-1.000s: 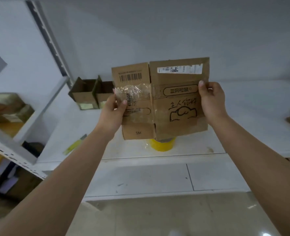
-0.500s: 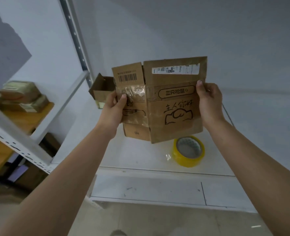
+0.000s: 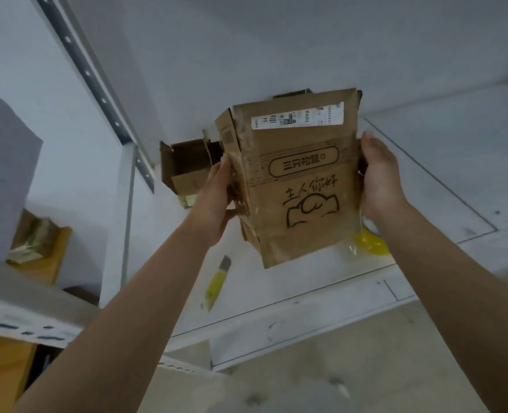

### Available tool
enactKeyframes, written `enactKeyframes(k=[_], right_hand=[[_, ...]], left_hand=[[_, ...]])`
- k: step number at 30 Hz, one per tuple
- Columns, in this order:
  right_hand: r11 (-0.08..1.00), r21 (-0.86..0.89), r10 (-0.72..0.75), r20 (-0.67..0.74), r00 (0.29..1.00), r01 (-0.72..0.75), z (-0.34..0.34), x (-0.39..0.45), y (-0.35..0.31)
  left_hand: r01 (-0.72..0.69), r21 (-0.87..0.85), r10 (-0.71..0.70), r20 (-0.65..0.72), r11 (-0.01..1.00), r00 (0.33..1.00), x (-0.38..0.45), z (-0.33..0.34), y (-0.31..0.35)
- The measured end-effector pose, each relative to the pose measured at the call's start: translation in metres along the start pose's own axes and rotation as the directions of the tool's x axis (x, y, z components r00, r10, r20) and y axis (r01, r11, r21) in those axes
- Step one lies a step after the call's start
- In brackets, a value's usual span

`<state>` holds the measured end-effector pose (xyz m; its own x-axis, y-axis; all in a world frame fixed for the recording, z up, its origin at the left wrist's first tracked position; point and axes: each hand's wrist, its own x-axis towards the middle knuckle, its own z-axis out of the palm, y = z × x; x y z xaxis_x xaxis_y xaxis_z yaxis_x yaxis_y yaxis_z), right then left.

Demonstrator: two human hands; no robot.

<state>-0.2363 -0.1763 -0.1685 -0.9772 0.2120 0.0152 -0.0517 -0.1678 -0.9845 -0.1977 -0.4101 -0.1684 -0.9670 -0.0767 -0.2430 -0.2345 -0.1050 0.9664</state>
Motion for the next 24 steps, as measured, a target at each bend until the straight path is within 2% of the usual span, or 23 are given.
enactKeyframes(k=[8, 12, 16, 21, 24], right_hand=[[0.997, -0.067, 0.017, -0.138, 0.990, -0.027, -0.005, -0.056, 0.016], [0.997, -0.045, 0.047, -0.164, 0.985, -0.055, -0.012, -0.070, 0.019], [0.994, -0.010, 0.107, -0.210, 0.972, -0.111, -0.024, -0.078, 0.030], [0.993, -0.008, 0.112, -0.197, 0.974, -0.116, -0.027, -0.079, 0.038], [0.996, -0.019, 0.088, -0.097, 0.991, -0.090, -0.023, -0.079, 0.041]], left_hand=[[0.057, -0.109, -0.025, 0.274, 0.992, 0.961, -0.009, -0.008, -0.019], [0.088, -0.107, -0.058, 0.254, 0.990, 0.965, -0.011, -0.006, -0.033], [0.097, -0.080, -0.067, 0.321, 0.992, 0.945, -0.012, -0.001, -0.050], [0.102, -0.175, -0.030, 0.375, 0.979, 0.926, -0.007, 0.000, -0.057], [0.184, -0.272, -0.033, 0.478, 0.945, 0.878, -0.010, 0.001, -0.051]])
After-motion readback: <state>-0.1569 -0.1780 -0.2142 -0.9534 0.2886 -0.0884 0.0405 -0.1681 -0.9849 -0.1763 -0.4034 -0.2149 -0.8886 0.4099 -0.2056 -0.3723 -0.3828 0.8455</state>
